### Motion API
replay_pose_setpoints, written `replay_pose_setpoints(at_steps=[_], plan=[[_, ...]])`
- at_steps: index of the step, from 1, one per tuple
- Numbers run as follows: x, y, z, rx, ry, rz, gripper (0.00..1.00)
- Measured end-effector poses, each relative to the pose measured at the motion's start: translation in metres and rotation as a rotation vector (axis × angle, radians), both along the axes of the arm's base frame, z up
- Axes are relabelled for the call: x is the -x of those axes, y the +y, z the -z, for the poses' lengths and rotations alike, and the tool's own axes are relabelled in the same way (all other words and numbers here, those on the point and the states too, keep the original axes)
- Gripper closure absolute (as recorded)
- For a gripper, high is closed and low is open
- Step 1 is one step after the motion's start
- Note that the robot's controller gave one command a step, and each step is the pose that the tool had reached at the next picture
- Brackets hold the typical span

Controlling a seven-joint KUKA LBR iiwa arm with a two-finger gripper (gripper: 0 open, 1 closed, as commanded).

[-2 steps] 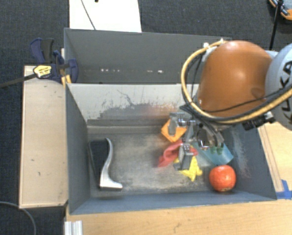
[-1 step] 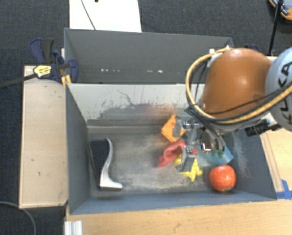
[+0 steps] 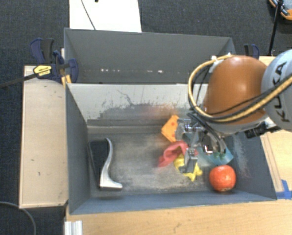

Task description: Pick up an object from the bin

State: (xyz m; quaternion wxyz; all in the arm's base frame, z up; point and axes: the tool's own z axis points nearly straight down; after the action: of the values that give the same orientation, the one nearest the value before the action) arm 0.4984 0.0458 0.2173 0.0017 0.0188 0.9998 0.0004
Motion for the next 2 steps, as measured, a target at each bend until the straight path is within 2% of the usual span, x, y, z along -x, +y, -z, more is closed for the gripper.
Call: replay_pose_setpoints(at_steps=[1, 2], plan=[[-0.028, -0.009, 0.025, 0.000, -0.002, -0.015, 0.00], [-0.013, -0.023, 0.072, 0.000, -0.004, -0.008, 0.00]])
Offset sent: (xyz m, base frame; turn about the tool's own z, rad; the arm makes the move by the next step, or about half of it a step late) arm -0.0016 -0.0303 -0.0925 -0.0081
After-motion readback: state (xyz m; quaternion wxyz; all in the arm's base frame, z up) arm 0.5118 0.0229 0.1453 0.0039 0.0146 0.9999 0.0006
